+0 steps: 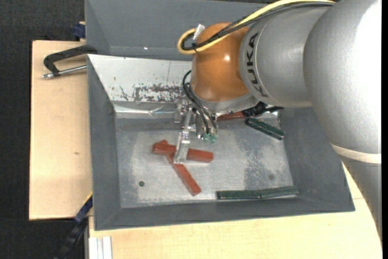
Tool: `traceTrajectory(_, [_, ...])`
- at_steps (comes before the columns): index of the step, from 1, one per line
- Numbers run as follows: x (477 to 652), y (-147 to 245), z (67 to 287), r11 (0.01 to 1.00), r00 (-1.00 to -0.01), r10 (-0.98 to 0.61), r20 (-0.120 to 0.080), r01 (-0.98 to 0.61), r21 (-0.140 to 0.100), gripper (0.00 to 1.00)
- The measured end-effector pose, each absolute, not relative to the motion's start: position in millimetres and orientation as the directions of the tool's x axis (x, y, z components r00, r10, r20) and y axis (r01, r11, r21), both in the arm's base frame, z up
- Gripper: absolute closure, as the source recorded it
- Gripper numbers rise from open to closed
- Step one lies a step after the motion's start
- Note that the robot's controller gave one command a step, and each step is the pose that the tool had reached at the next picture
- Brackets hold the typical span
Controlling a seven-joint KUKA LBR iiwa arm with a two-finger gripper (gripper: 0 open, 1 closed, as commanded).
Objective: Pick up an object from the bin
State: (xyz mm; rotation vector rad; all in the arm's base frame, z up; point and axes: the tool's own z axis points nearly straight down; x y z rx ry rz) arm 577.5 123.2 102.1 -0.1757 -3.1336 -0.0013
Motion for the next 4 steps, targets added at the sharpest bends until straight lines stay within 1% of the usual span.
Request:
traceTrajectory(1, [565.2, 132, 113, 0.958, -0.958, 0.287, 0.001, 0.287, 0.001, 0.00])
traceTrajectory(2, [551.7, 129, 83, 0.955, -0.955, 0.297, -0.002, 0.297, 0.002, 0.00])
traceTrajectory(3, [570.0, 112, 71, 0.899, -0.899, 0.438, -0.003, 0.438, 0.003, 1.00])
traceTrajectory(4, [570.0, 112, 71, 0.899, -0.899, 0.438, -0.002, 0.438, 0.003, 1.00])
